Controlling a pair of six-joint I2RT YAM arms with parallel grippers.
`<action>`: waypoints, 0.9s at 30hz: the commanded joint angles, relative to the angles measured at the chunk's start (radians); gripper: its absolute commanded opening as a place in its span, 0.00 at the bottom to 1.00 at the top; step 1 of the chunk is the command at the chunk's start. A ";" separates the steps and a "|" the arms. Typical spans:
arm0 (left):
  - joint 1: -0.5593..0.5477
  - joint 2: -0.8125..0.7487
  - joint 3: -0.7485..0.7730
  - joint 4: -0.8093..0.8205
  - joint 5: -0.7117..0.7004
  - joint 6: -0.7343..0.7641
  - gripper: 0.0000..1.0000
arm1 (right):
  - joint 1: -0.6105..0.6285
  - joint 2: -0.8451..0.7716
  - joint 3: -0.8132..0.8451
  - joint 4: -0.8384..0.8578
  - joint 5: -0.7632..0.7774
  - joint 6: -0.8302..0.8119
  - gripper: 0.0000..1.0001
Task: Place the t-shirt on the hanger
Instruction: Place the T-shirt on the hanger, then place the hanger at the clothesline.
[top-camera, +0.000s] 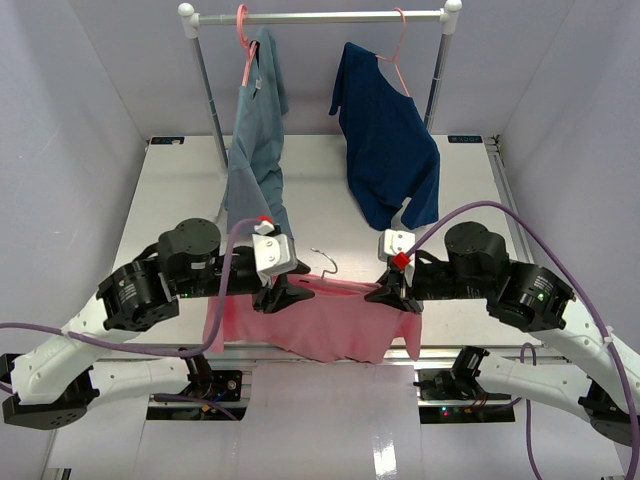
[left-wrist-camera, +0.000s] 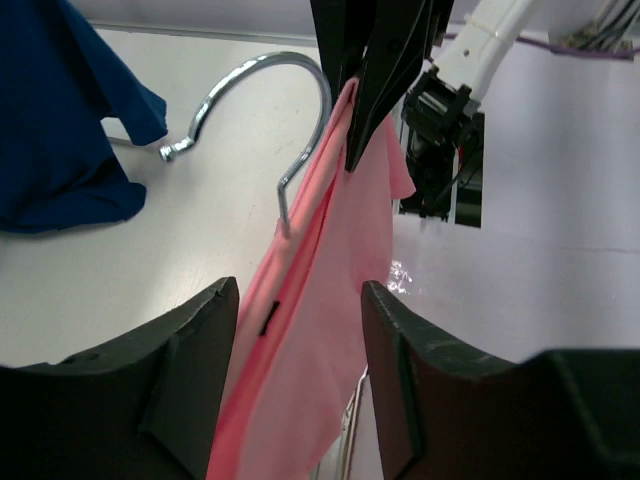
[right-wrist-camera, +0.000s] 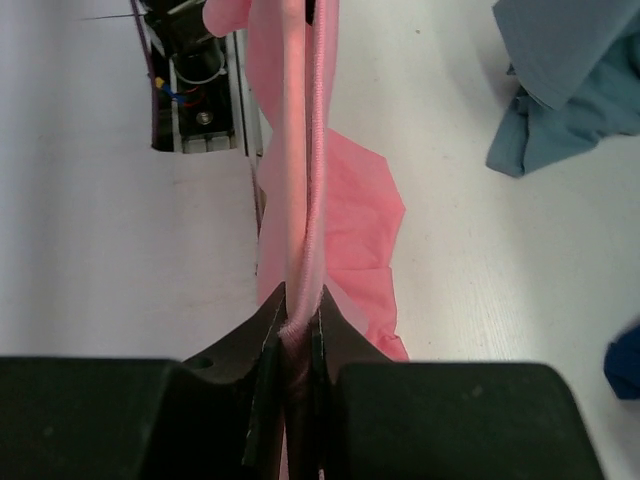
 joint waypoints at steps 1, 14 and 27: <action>0.001 -0.048 0.064 0.034 -0.107 -0.037 0.73 | -0.005 -0.029 0.040 0.088 0.132 0.073 0.08; 0.001 -0.140 0.067 -0.003 -0.675 -0.241 0.98 | -0.005 0.025 0.178 -0.064 0.578 0.218 0.08; 0.001 -0.167 -0.200 0.192 -0.692 -0.357 0.98 | -0.004 0.188 0.460 -0.017 0.840 0.297 0.08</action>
